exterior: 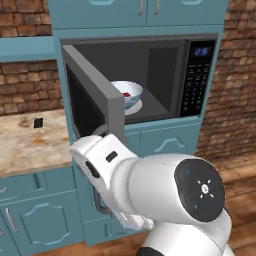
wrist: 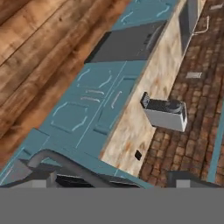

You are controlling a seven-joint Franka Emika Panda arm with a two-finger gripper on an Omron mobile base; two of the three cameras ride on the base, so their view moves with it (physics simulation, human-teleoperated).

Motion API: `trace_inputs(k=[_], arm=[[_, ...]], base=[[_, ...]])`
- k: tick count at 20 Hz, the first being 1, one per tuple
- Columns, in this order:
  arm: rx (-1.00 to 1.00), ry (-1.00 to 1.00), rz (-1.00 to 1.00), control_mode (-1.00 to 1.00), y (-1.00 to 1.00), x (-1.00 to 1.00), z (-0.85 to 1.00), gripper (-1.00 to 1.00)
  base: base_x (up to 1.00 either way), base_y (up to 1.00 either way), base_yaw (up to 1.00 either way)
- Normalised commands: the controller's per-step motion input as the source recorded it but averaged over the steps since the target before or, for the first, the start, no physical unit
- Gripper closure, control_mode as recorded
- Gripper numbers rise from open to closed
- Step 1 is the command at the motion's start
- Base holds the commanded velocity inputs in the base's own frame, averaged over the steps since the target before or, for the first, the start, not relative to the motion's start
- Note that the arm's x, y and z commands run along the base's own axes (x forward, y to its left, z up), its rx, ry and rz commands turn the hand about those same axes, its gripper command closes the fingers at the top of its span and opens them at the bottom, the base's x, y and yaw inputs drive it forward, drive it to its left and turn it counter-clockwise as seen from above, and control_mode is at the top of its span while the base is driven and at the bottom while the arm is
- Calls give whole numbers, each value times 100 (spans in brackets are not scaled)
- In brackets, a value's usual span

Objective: Pick the tomato from the sink and place it in the bowl. Then pick the bowl and place it in the microwave. Then close the microwave door and press the start button.

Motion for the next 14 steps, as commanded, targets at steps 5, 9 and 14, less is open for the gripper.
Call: trace_inputs(k=[5,9,14], arm=[[-8,-2,-49,-100,52,96,-32,-100],[-4,0,-30,-100,27,100,-59,-100],[-7,0,-13,-100,40,80,-37,-100]], base=[[0,0,0],[0,0,0],[0,0,0]])
